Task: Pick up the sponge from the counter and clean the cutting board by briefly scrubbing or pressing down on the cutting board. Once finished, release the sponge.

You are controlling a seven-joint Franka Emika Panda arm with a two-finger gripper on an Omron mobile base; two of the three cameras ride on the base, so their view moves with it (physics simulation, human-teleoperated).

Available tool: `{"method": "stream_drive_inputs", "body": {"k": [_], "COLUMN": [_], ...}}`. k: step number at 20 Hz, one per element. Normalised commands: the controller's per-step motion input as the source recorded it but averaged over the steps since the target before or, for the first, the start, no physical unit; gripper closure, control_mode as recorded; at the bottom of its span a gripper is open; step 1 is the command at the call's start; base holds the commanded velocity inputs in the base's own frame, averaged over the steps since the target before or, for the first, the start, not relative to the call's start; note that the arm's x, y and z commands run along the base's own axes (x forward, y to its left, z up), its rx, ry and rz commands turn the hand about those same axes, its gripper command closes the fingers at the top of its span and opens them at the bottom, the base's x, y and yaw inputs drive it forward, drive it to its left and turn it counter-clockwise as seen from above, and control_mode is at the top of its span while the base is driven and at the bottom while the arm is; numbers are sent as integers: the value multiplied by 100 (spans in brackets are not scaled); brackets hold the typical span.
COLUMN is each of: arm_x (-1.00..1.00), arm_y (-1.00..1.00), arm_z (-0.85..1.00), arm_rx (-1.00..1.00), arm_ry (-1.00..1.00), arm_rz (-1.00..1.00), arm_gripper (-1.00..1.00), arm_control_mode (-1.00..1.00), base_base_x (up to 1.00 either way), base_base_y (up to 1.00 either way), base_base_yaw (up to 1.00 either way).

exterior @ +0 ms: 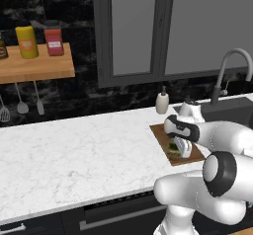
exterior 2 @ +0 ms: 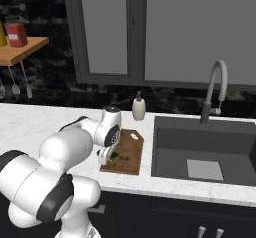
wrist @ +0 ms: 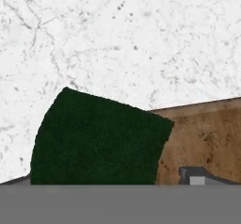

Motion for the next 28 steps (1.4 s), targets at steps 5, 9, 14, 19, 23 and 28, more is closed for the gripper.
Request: {"method": "stream_drive_inputs", "body": {"k": [5, 9, 14, 19, 23, 28], "arm_x": [-2, 0, -3, -8, 1, 0], "arm_y": [-8, -6, -36, -45, -28, -50], "arm_z": [0, -12, -31, -59, -71, -73], "arm_rx": [-43, -43, -19, -9, -10, -3], "arm_ry": [23, 27, 4, -9, -23, -11], "arm_rz": [0, 0, 0, 0, 0, 0], "arm_gripper": [-100, -100, -100, -100, -100, -100], "arm_control_mode": [-100, -100, -100, -100, -100, -100], "base_base_x": [0, 0, 0, 0, 0, 0], "base_base_y": [0, 0, 0, 0, 0, 0], "base_base_yaw": [0, 0, 0, 0, 0, 0]}}
